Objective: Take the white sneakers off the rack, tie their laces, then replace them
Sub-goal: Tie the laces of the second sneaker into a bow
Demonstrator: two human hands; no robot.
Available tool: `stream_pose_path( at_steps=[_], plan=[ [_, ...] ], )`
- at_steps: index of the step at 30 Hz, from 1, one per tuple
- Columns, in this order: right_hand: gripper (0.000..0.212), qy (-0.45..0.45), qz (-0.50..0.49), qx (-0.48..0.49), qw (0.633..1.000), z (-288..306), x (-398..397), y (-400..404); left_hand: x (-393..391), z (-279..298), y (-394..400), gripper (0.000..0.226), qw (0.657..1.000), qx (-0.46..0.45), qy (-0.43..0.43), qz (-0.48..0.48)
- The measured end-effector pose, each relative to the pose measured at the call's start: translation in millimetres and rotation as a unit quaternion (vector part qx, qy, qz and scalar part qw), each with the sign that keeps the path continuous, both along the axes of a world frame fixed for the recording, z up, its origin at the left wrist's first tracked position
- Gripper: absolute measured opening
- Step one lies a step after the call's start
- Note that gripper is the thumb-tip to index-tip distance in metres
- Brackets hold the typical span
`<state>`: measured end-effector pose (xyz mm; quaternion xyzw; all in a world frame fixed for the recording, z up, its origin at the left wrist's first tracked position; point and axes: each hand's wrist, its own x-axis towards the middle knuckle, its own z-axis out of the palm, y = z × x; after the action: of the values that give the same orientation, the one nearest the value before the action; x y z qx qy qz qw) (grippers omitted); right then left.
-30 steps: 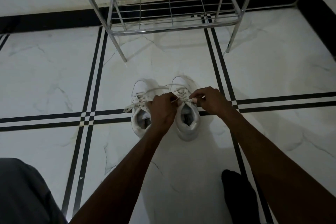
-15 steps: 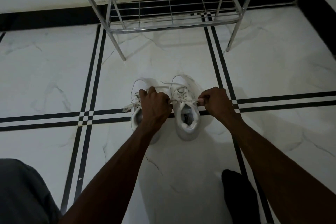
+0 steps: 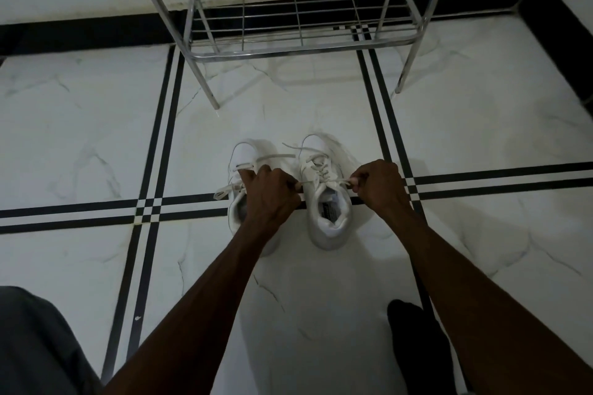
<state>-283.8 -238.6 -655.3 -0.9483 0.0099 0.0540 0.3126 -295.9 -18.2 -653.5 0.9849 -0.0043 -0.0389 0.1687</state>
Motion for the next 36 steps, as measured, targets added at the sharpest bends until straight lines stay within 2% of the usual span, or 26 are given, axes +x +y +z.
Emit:
stream_pose_path(
  at_steps=[3, 5, 7, 9, 12, 15, 18, 21, 24, 28, 30, 36],
  plan=[
    [0.013, 0.062, 0.002, -0.004, 0.998, 11.0, 5.2, -4.2, 2.9, 2.5, 5.7, 0.023, 0.998, -0.054, 0.015, 0.005],
    [0.027, 0.125, 0.016, -0.008, 0.992, 20.6, 10.8, -11.4, 7.3, 2.9, 12.8, 0.025, 0.995, -0.092, 0.024, -0.004],
    [0.034, 0.179, 0.006, 0.062, 0.982, 27.5, 15.4, -17.3, 10.3, 6.0, 17.7, 0.027, 0.988, -0.153, 0.023, -0.008],
    [0.032, 0.206, -0.031, 0.185, 0.96, 31.0, 18.1, -15.5, 10.0, 11.7, 14.8, 0.03, 0.97, -0.241, 0.022, 0.008],
    [0.039, 0.208, -0.062, 0.308, 0.926, 33.4, 18.7, -3.1, 7.7, 18.4, 3.9, 0.037, 0.933, -0.354, 0.044, 0.049],
    [0.04, 0.195, -0.059, 0.389, 0.898, 38.7, 18.9, 11.8, 7.6, 23.3, -4.2, 0.044, 0.9, -0.426, 0.07, 0.064],
    [0.033, 0.181, -0.072, 0.414, 0.889, 42.9, 19.4, 21.8, 8.3, 25.4, -14.8, 0.046, 0.859, -0.499, 0.094, 0.074],
    [0.027, 0.159, -0.052, 0.392, 0.905, 35.7, 22.1, 26.9, 11.6, 21.3, -21.1, 0.04, 0.817, -0.559, 0.107, 0.099],
    [0.02, 0.137, -0.024, 0.351, 0.926, 25.8, 23.6, 27.0, 12.8, 14.6, -23.9, 0.036, 0.824, -0.553, 0.095, 0.079],
    [0.042, 0.143, 0.015, 0.317, 0.937, 21.6, 24.7, 26.0, 14.3, 6.7, -24.6, 0.028, 0.838, -0.537, 0.086, 0.046],
    [0.045, 0.133, 0.017, 0.309, 0.942, 20.6, 25.7, 26.1, 14.6, 7.5, -25.7, 0.025, 0.847, -0.523, 0.084, 0.037],
    [0.024, 0.129, -0.107, 0.345, 0.923, 14.0, 30.2, 31.6, 18.5, 10.0, -25.8, 0.027, 0.898, -0.437, 0.048, -0.031]
  ],
)
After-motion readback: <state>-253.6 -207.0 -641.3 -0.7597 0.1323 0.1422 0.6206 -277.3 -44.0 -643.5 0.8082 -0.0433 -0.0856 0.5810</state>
